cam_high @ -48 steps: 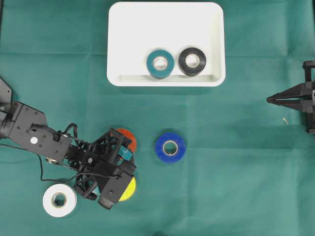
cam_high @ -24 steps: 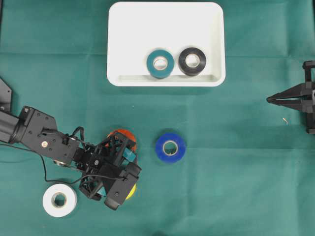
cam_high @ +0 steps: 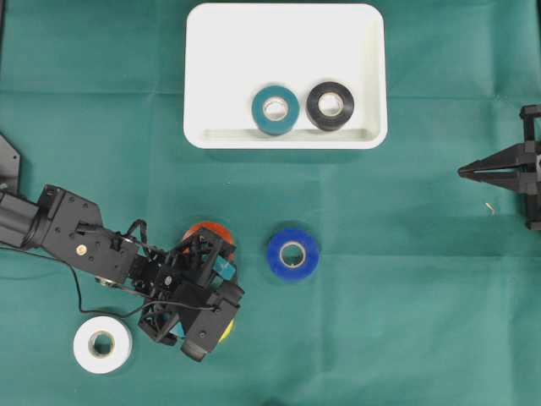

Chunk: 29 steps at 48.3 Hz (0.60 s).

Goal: Put the tape into the white case with the left arm.
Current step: 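Move the left gripper down to the yellow roll and grip its hole, then lift the yellow roll and carry it into the white tray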

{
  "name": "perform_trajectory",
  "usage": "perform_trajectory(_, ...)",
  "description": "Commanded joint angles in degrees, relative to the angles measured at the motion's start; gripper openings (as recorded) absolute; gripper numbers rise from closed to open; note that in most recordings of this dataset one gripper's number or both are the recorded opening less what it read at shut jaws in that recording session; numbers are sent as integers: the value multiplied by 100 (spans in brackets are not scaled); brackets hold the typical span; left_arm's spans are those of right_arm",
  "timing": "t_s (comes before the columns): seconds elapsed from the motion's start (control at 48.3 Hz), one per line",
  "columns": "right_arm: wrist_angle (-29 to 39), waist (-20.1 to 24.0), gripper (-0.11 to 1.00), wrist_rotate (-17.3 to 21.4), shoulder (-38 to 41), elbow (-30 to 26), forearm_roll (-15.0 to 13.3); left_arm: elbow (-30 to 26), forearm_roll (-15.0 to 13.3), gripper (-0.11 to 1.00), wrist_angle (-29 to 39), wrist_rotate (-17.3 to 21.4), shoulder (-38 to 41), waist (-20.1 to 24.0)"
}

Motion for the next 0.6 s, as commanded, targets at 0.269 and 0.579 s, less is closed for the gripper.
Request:
perform_trajectory(0.269,-62,0,-9,9,35,-70,0,-18,-9,27,-26,-44,-79,-9)
perform_trajectory(0.579,-53,0,-9,9,35,-70,0,-44,0,27,0,-53,-176,-9)
